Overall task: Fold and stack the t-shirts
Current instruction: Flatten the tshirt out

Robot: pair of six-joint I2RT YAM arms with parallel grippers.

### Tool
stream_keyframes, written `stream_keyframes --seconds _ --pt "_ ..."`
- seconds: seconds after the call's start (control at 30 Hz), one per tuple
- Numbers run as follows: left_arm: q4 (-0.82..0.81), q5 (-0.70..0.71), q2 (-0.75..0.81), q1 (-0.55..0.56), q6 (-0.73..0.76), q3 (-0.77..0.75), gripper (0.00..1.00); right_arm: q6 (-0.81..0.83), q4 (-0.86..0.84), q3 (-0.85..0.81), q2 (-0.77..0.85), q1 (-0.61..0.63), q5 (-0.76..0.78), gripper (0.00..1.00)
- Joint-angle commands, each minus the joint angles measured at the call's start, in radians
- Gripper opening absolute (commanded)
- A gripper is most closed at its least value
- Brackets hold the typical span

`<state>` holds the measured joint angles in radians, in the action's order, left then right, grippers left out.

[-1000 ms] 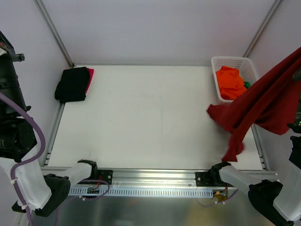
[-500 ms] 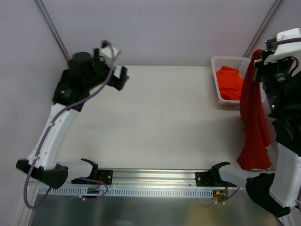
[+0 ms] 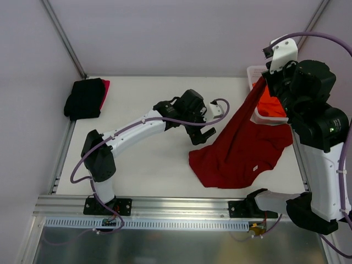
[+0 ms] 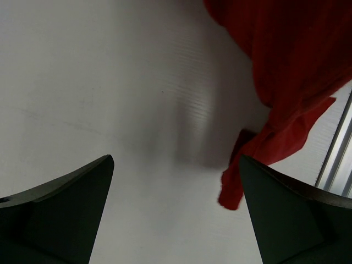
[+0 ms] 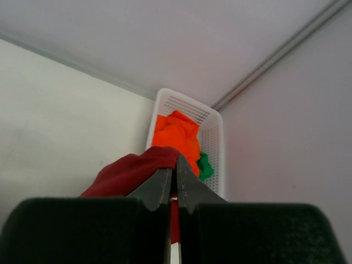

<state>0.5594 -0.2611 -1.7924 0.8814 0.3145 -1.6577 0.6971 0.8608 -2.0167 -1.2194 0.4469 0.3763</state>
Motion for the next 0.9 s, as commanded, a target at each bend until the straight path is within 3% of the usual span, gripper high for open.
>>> stream_keyframes --seconds 0.0,0.17,0.37,0.6,0.7,0.73,0.83,0.87 --pt "-0.055 -0.018 -0.007 0.016 0.032 0.035 0.99 0.064 -0.137 -0.069 0.011 -0.068 0.127 0.0" --pt "-0.145 -0.05 -0.019 0.027 0.037 0.125 0.99 0.07 -0.163 -0.155 -0.028 -0.093 0.148 0.0" --pt "-0.229 -0.228 -0.03 0.034 0.02 0.191 0.99 0.067 -0.167 -0.185 -0.051 -0.097 0.153 0.0" --pt "-0.407 -0.104 0.004 0.044 0.113 0.228 0.99 0.019 -0.096 -0.16 -0.005 -0.096 0.035 0.0" --pt "-0.441 -0.11 0.005 0.044 0.118 0.24 0.99 -0.019 -0.051 -0.113 0.055 -0.097 -0.196 0.0" --pt "-0.446 -0.133 0.002 0.044 0.106 0.233 0.99 -0.019 -0.027 -0.088 0.082 -0.097 -0.406 0.0" --pt "-0.452 -0.176 -0.016 0.044 0.084 0.222 0.99 -0.037 0.055 -0.073 0.144 -0.096 -0.777 0.0" --pt "-0.458 -0.185 -0.024 0.044 0.081 0.222 0.99 -0.051 0.076 -0.086 0.147 -0.096 -0.831 0.0"
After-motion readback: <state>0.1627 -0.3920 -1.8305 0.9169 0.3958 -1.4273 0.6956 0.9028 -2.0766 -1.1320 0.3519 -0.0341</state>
